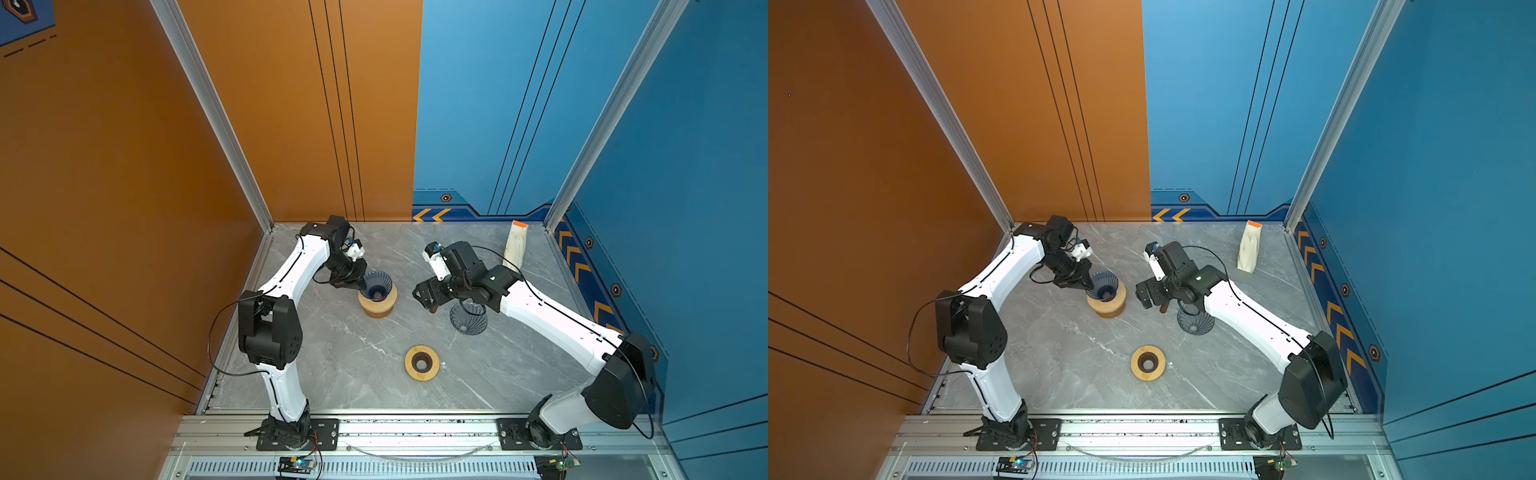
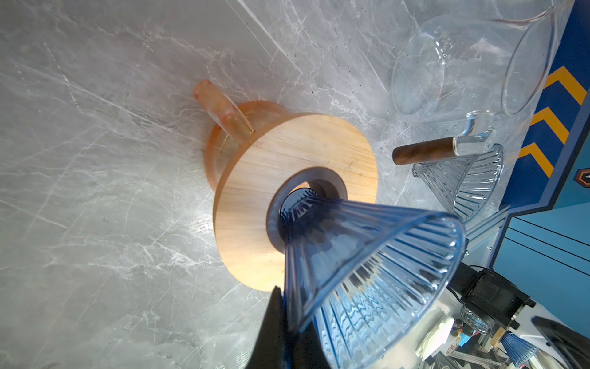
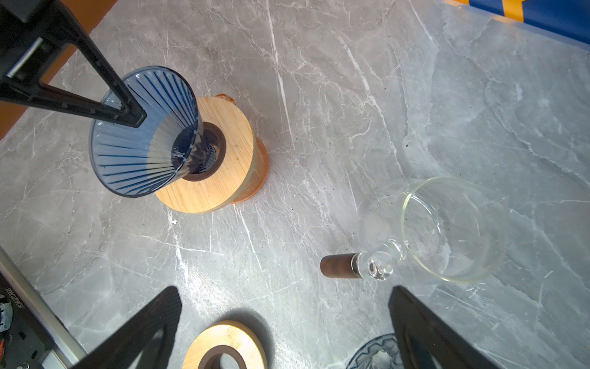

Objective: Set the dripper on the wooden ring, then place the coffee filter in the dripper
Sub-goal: 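Move right gripper over the blue dripper while left gripper holds it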

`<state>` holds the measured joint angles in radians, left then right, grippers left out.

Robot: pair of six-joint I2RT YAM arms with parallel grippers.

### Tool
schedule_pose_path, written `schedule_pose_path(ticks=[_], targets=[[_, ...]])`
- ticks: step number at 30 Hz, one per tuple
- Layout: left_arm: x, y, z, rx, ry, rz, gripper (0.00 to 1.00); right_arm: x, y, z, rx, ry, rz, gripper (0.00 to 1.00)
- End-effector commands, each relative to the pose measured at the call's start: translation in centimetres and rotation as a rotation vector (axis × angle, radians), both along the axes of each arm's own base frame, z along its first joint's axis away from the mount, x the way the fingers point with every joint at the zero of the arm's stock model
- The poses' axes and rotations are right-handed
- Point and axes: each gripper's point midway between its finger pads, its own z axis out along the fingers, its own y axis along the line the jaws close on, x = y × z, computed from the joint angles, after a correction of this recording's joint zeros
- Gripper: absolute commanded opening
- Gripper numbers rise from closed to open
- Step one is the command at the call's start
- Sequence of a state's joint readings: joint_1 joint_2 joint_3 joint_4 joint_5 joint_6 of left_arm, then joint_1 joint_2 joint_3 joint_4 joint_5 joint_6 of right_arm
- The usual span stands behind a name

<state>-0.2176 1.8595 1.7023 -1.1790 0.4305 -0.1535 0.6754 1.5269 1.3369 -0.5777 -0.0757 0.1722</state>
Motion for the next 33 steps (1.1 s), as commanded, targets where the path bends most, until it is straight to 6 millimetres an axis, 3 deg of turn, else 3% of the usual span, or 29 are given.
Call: schedule_pose_path(ticks=[1,9,14,24,26,33], targets=[[0.0,0.2,0.6,0.018,0.001,-0.008,0.1,0.3,0.7,0.9,0.021,0.013,-0.018,1.0],[0.5,-0.1,1.2,0.0,-0.013,-0.001,0.28,0.9,2.4,1.8,0.065,0.026,-0.019,0.95],[0.7,0.2,1.8,0.002,-0.033,0.009,0.33,1.0,3.1,2.1,0.101,0.059,-0.03,0.9],[0.5,0.9,3.9,0.007,-0.1,0.036,0.34,2.0,5.0,1.4,0.112,0.142,-0.036,0.7],[0.5,0.9,3.9,-0.001,-0.115,0.048,0.33,1.2,6.4,1.3,0.114,0.158,-0.001,0.66],[1.5,0.9,3.5,-0.025,-0.17,0.1,0.28,1.4,7.7,0.5,0.098,0.183,0.013,0.63]])
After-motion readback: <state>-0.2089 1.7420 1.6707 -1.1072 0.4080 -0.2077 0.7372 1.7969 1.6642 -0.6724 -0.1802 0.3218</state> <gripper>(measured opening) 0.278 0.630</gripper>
